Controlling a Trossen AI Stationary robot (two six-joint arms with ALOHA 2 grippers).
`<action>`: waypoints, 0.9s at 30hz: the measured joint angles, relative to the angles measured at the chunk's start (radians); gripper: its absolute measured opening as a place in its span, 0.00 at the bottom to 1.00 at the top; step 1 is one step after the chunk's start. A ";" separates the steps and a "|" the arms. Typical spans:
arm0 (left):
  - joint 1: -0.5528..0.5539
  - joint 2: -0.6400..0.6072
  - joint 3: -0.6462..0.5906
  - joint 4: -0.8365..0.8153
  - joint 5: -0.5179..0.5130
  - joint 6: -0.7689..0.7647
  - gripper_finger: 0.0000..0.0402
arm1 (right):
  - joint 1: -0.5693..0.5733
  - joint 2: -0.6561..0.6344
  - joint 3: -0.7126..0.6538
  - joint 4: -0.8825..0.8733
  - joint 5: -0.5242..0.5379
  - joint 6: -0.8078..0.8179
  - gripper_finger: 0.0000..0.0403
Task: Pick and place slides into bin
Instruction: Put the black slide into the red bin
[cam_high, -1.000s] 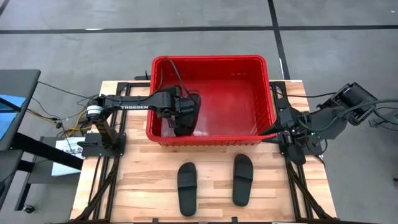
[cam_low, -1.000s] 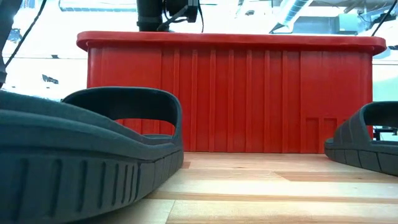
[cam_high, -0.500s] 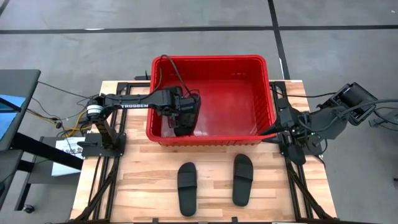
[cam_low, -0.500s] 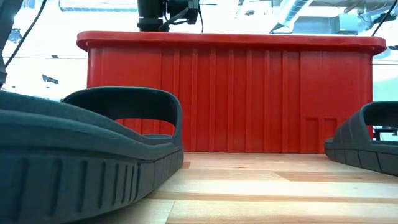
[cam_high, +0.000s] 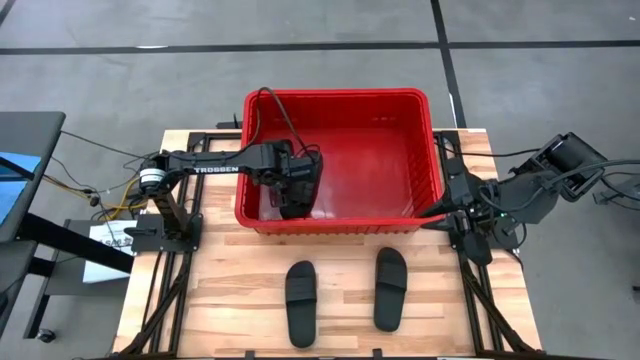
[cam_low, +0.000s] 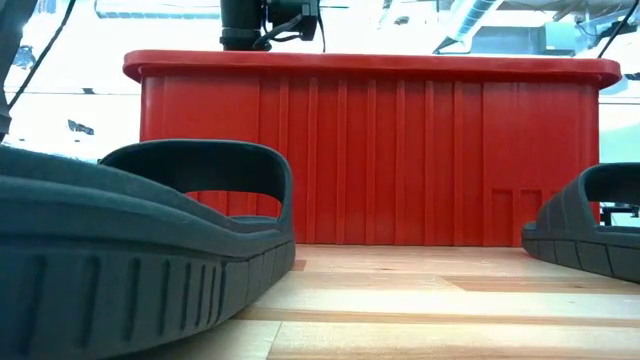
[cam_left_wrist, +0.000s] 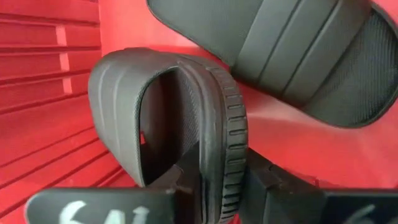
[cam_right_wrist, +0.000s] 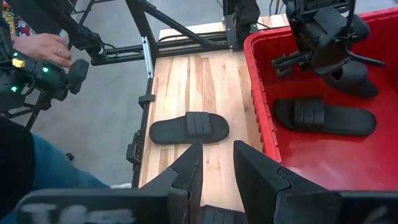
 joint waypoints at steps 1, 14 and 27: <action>0.000 0.000 0.000 -0.006 0.000 0.000 0.14 | 0.000 0.000 0.000 0.000 -0.002 0.000 0.20; 0.000 0.000 0.000 -0.038 0.003 -0.009 0.36 | 0.000 0.000 0.000 0.000 -0.008 0.000 0.20; 0.000 0.000 0.000 -0.074 0.037 -0.008 0.46 | 0.000 0.000 0.000 0.000 -0.010 0.000 0.20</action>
